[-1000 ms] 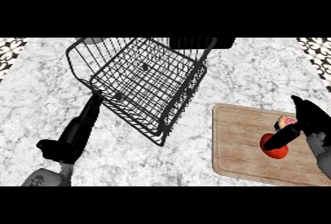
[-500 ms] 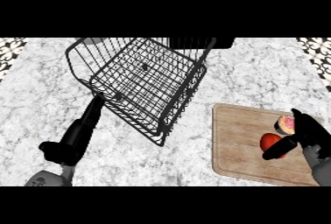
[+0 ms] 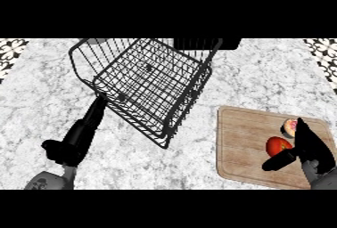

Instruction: Pick the tomato from the cutting board and place it in the tiered basket

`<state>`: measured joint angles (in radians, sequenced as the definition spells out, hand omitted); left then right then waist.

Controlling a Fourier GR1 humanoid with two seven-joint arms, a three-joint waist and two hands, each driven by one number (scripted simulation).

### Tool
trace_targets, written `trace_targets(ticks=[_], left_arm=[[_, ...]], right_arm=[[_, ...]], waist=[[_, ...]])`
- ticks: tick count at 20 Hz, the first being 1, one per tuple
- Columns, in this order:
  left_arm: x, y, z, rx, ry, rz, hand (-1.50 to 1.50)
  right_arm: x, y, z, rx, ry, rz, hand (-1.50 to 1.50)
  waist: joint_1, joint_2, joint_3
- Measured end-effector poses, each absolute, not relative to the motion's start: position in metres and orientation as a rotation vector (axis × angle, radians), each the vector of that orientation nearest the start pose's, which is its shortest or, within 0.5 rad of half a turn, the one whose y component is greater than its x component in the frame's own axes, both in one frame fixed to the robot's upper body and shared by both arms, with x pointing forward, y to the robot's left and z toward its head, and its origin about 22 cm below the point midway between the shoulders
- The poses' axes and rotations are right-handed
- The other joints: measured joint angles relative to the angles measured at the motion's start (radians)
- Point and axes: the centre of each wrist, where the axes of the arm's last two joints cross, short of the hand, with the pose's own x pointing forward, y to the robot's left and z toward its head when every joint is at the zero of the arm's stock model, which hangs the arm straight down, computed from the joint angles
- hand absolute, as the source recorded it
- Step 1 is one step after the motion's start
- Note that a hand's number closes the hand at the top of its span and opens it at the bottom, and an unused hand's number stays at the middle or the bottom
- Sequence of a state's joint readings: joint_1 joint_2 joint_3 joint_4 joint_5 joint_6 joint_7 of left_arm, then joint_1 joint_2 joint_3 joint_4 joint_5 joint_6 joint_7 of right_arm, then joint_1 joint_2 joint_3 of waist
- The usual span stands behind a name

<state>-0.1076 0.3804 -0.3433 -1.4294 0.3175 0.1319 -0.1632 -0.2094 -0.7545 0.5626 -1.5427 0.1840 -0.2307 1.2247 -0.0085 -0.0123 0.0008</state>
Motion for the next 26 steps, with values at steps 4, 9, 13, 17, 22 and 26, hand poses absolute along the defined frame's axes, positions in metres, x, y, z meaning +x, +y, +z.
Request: trace_targets(ticks=[4, 9, 13, 17, 22, 26], left_arm=[[0.255, 0.244, -0.006, -0.076, -1.578, -0.23, 0.0], [0.255, 0.242, -0.007, -0.084, -1.583, -0.237, 0.0], [0.256, 0.242, -0.008, -0.085, -1.583, -0.238, 0.0], [0.257, 0.241, -0.008, -0.087, -1.581, -0.236, 0.0], [0.254, 0.242, -0.011, -0.072, -1.581, -0.225, 0.0], [0.251, 0.245, -0.013, -0.066, -1.592, -0.218, 0.0]], right_arm=[[0.254, -0.275, 0.042, -0.903, -0.461, 0.478, 1.5], [0.261, -0.273, 0.041, -0.967, -0.553, 0.441, 1.5], [0.261, -0.269, 0.039, -0.998, -0.592, 0.437, 1.5], [0.261, -0.266, 0.04, -1.02, -0.627, 0.433, 1.5], [0.211, -0.228, 0.027, -1.047, -0.725, 0.61, 1.5], [0.167, -0.209, 0.027, -1.077, -0.772, 0.721, 1.5]], waist=[[0.002, -0.001, -0.002], [0.005, -0.004, -0.002], [0.006, -0.004, -0.002], [0.006, -0.003, -0.003], [-0.008, -0.011, -0.007], [-0.016, -0.009, -0.003]])
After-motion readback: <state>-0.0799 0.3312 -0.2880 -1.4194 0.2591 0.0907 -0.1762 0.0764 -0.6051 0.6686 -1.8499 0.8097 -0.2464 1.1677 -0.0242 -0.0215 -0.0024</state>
